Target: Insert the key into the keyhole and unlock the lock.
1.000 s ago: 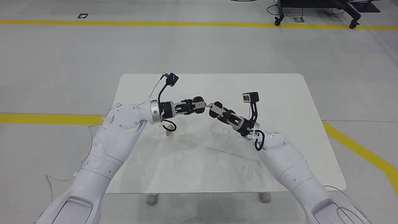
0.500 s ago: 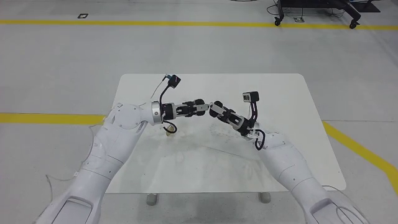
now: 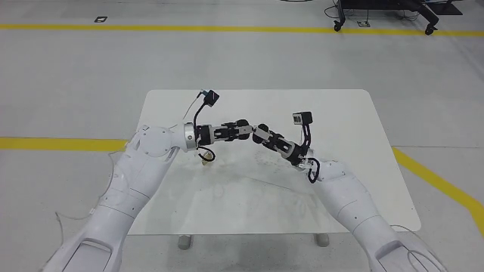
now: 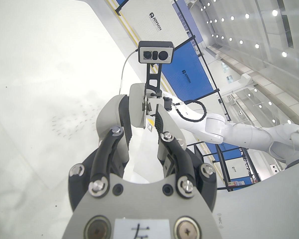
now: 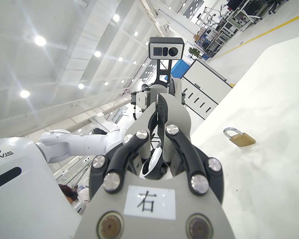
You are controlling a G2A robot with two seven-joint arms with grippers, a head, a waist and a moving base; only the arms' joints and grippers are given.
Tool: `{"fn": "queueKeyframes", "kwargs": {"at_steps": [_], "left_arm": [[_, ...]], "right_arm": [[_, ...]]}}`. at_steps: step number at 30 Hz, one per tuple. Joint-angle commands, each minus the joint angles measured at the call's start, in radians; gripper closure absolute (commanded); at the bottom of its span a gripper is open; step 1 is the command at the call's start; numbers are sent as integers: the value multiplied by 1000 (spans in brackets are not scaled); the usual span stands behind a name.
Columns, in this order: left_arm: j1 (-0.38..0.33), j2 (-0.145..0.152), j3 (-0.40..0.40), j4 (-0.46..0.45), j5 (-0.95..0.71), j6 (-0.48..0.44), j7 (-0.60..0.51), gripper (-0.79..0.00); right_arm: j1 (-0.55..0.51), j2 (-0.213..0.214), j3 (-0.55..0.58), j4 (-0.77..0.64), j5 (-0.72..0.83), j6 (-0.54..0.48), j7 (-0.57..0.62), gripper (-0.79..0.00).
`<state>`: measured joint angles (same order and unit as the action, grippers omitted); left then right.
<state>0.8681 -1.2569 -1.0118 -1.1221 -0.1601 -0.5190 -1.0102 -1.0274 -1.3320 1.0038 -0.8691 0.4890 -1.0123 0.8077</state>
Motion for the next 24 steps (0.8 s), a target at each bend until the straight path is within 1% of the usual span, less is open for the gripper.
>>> {"fn": "queueKeyframes", "kwargs": {"at_steps": [1,11,12,13,15,17,24], "left_arm": [[-2,0,2,2,-4,-1,-3,0],[-7,3,3,10,-8,-5,1,0],[-7,3,4,10,-8,-5,2,0],[-7,3,3,10,-7,-7,4,0],[-6,3,-3,8,-23,-16,20,0],[1,3,-20,10,-60,-27,66,0],[1,3,-20,10,-60,-27,66,0]], "right_arm": [[-1,0,1,-1,-1,0,0,0],[-2,-2,4,-5,-14,0,0,0],[-2,-2,3,-6,-18,0,0,-456],[-2,-2,4,-5,-18,0,0,-785],[-2,-2,4,-5,-18,0,0,-785],[-2,-2,4,-5,-18,0,0,-785],[-2,-2,4,-5,-18,0,0,-785]]}}
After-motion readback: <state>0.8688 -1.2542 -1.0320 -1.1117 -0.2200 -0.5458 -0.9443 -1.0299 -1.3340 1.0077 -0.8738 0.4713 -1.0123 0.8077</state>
